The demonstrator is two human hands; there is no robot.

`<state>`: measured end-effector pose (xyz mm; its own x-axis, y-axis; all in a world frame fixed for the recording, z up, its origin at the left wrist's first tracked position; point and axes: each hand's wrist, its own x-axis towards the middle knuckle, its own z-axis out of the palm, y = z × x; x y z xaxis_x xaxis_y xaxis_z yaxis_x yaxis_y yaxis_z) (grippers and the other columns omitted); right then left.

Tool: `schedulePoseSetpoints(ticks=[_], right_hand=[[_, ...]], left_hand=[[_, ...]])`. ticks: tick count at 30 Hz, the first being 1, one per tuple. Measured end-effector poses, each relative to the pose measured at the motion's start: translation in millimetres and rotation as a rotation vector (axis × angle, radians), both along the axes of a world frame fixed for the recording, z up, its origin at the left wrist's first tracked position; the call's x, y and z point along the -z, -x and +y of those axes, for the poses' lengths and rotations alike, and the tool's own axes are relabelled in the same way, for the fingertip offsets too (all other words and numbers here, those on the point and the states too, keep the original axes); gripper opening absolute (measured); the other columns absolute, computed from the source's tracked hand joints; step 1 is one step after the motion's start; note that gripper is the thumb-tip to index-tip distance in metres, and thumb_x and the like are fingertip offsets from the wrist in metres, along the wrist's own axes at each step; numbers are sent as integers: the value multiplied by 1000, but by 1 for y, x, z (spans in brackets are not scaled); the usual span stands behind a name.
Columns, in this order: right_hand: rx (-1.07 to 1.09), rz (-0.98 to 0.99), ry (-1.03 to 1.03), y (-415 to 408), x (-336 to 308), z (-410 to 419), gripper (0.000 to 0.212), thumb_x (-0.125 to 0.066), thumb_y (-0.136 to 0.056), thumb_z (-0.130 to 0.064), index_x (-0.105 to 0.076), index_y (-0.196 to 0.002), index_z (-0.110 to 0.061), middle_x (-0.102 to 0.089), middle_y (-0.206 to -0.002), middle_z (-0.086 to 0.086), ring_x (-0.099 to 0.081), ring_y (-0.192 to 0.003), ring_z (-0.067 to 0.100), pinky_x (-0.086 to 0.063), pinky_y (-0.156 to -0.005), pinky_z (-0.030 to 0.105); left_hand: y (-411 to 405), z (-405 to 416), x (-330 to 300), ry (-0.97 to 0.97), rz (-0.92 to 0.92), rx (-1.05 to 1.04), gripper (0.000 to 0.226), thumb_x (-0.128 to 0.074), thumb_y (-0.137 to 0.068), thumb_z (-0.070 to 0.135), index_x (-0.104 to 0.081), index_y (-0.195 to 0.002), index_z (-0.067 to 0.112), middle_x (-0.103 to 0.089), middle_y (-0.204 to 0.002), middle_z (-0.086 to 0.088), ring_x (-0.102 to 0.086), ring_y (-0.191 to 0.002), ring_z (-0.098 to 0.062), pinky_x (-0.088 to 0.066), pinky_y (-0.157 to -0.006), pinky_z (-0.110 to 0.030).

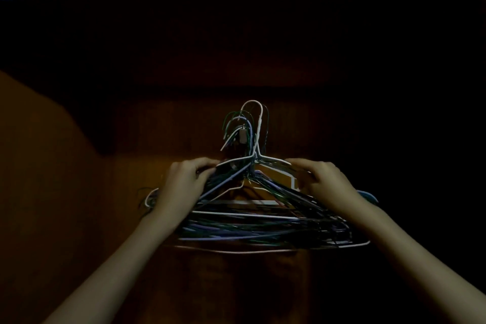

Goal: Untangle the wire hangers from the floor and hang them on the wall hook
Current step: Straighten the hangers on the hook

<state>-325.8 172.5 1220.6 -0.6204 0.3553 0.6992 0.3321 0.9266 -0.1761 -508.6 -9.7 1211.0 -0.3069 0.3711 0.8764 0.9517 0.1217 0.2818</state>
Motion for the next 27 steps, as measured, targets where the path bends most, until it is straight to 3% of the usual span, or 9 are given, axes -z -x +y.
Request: schedulePoseSetpoints(ticks=[3,6,10,13,15,18,24,27], right_hand=[[-108,36,90,2,-6,1,54,-45,-88,5,-54,-126,-32,-61,-77,-15,-59,-72,0,-47,-62,20],[-156,2,119,4,-10,2,40,-44,-96,-5,-55,-126,-29,-56,-65,-11,-52,-55,-5,-35,-51,9],[-81,-50,69,10,-8,2,50,-46,-93,-4,-50,-129,-37,-54,-75,-15,-51,-66,0,-44,-61,20],[-67,-57,46,12,-2,5,54,-48,-90,-2,-51,-128,-40,-66,-95,-5,-60,-82,11,-53,-75,32],[-73,-84,45,12,1,7,52,-47,-90,-3,-52,-127,-40,-67,-104,-4,-61,-87,13,-53,-76,35],[-41,-163,38,11,9,10,49,-46,-93,-8,-49,-128,-42,-64,-102,-8,-59,-86,12,-51,-73,33],[-111,-98,74,6,13,4,23,-50,-94,-18,-62,-109,-30,-63,-101,-8,-58,-94,12,-50,-81,35],[-143,-100,87,2,16,1,18,-50,-94,-19,-60,-91,-34,-61,-85,-10,-57,-81,11,-48,-74,34]], left_hand=[[3,1,-11,16,46,-81,18,-63,-88,15,-72,-102,23,-71,-78,3,-58,-52,-16,-49,-50,-35],[9,-2,-13,55,27,-72,17,-64,-87,15,-73,-99,23,-70,-74,5,-55,-49,-16,-41,-45,-27],[10,-6,-3,103,-48,-33,18,-63,-87,15,-72,-103,19,-68,-90,10,-60,-73,-3,-45,-63,-10],[11,-7,3,100,-71,-39,18,-64,-87,15,-72,-102,21,-71,-94,6,-64,-77,-10,-51,-66,-20],[12,-7,6,102,-80,-49,18,-66,-85,13,-73,-100,19,-71,-97,3,-65,-81,-14,-52,-73,-23],[11,-4,14,121,-40,-49,18,-68,-82,9,-74,-98,15,-69,-104,3,-62,-95,-10,-47,-86,-19],[-8,-1,3,136,-9,-89,38,-69,-82,28,-55,-118,30,-53,-127,11,-52,-113,-15,-45,-91,-37],[-27,9,-22,33,-1,119,68,-72,-79,24,-38,-137,28,-34,-146,10,-32,-131,-8,-31,-102,-16]])
